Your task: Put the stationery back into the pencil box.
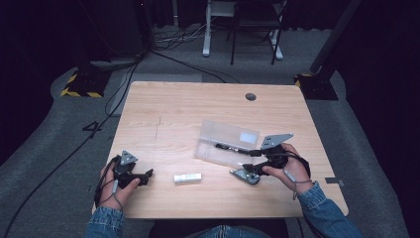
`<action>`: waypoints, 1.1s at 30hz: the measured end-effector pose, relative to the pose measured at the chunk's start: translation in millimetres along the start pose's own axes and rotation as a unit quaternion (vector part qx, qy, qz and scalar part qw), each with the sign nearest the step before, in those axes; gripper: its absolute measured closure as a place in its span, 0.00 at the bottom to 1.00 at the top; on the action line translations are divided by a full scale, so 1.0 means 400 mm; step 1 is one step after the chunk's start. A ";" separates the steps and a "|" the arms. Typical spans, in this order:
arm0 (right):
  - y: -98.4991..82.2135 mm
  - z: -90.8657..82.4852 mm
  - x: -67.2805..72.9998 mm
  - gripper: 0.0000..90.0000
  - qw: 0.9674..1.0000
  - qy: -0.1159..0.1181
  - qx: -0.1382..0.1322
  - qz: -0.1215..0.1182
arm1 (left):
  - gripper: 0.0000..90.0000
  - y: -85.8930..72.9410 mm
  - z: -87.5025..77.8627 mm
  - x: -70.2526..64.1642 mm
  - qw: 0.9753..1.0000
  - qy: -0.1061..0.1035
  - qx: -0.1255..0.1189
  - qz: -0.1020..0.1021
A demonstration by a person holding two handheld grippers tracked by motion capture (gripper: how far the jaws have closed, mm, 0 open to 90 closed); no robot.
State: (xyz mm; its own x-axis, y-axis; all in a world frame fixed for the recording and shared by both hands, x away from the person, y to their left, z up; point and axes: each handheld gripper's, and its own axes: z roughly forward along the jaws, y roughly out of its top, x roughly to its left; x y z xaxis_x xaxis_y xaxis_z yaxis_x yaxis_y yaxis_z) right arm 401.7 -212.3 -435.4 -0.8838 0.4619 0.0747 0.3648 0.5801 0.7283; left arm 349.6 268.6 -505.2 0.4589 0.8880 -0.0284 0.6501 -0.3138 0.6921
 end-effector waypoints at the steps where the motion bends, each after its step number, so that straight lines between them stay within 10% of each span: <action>1: -0.002 -0.004 0.002 0.40 1.000 -0.001 0.001 0.001 | 0.15 0.000 0.000 0.000 1.000 0.000 0.000 0.000; 33: -0.125 0.008 0.028 0.31 0.998 -0.013 0.058 0.023 | 0.12 0.013 0.012 -0.001 1.000 -0.003 0.005 0.007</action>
State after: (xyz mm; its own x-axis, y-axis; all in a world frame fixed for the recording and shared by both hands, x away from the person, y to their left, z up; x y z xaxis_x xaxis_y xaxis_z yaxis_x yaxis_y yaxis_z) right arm 374.4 -234.0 -473.1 -0.8575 0.5069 0.0876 0.4380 0.6301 0.6412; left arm 355.8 265.1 -505.1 0.4720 0.8813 -0.0235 0.6492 -0.3294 0.6856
